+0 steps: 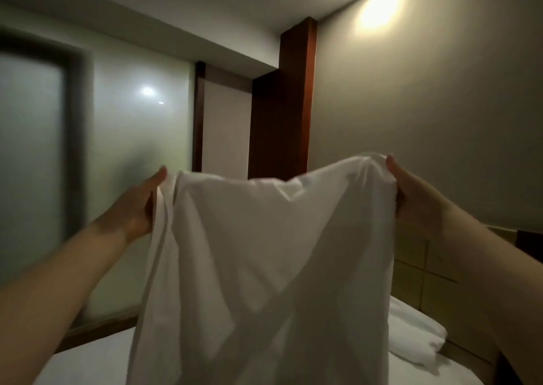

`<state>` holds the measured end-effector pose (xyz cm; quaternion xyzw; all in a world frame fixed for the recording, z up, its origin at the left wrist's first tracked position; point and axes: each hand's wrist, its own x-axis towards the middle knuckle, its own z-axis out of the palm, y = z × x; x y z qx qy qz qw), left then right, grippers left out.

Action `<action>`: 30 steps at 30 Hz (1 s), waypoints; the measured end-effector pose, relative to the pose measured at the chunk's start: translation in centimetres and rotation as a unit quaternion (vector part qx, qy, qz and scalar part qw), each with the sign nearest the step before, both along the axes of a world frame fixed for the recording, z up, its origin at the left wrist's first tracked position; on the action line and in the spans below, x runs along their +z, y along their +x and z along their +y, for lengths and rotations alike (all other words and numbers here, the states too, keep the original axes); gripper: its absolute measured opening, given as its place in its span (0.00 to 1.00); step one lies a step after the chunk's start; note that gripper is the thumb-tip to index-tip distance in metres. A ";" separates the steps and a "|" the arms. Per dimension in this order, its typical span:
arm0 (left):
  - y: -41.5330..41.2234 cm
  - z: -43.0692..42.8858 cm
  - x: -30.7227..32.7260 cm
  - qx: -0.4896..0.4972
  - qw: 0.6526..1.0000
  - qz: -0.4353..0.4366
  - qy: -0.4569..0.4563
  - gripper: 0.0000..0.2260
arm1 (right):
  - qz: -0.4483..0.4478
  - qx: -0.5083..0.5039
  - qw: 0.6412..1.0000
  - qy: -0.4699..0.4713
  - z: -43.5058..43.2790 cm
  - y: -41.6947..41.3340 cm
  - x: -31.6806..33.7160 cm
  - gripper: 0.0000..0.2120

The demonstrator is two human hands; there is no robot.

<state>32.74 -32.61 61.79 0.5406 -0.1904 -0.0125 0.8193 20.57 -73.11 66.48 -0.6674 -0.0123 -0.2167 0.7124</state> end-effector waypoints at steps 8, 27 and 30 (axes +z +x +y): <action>-4.8 -1.2 -9.1 0.033 0.985 0.118 0.117 0.07 | 0.122 -0.115 0.978 -0.121 2.8 0.3 -8.6 0.29; -5.2 7.3 -9.2 0.034 0.930 -0.012 0.366 0.32 | 0.166 0.025 0.970 -0.174 8.0 -2.7 -7.8 0.42; -4.9 7.6 -10.6 0.158 0.942 -0.021 0.296 0.25 | 0.173 -0.032 0.962 -0.209 10.1 -3.3 -8.2 0.36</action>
